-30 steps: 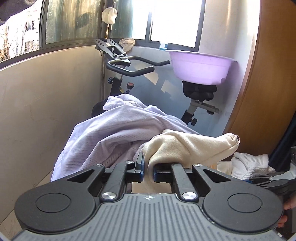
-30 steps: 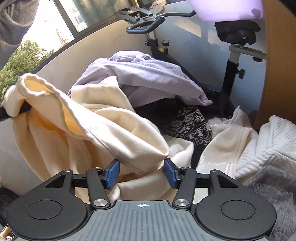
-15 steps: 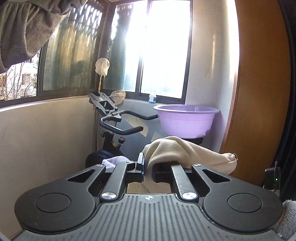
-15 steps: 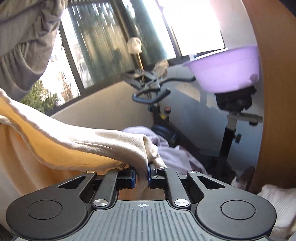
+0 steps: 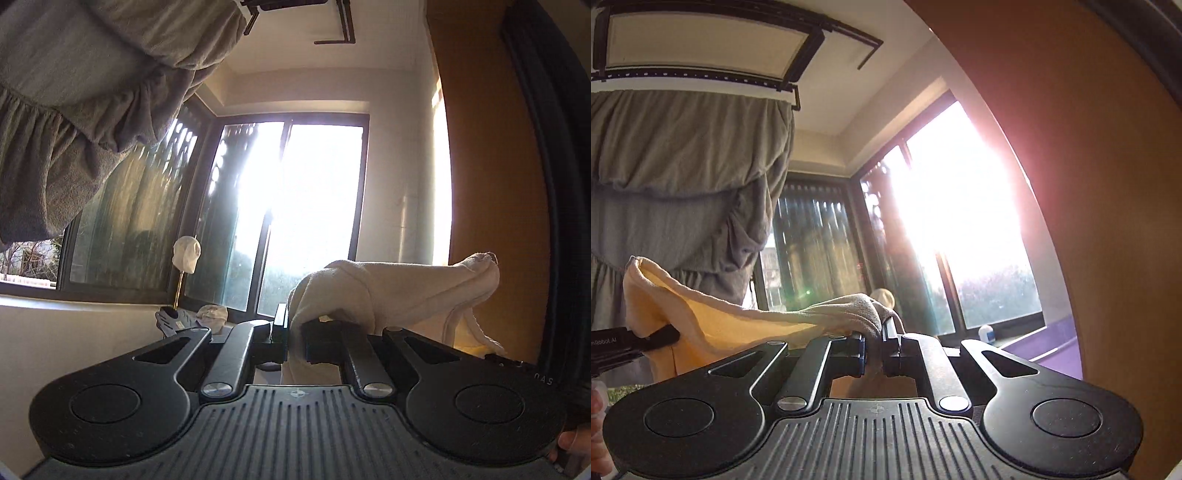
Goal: Fold clothes
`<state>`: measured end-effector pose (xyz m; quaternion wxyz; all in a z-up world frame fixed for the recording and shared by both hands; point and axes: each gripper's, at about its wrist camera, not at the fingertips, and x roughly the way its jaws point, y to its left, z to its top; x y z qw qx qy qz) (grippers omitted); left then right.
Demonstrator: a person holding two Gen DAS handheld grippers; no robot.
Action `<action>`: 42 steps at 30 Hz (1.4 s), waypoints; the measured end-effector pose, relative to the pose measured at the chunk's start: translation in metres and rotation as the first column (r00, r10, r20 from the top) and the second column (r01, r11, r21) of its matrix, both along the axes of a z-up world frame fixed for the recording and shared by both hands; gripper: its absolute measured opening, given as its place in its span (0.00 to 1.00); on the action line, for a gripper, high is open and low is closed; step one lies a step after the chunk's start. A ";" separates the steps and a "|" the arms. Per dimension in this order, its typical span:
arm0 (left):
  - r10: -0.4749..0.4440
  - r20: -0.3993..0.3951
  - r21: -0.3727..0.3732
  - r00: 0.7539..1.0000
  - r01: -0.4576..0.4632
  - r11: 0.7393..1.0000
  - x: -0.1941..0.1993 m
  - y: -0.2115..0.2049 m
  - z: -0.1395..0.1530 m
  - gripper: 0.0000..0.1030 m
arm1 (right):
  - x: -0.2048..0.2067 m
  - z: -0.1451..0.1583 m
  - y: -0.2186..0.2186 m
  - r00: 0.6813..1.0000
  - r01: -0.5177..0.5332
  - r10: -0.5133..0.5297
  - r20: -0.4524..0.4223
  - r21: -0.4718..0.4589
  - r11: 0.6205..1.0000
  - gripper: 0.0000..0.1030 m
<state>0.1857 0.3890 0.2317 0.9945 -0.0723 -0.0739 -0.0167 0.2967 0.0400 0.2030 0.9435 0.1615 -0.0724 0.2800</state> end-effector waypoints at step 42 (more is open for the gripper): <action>0.047 -0.841 0.035 0.539 -0.033 0.999 0.120 0.048 -0.319 0.60 | 0.074 -0.279 0.115 0.802 -0.214 -0.205 -0.561 -0.590 0.779 0.99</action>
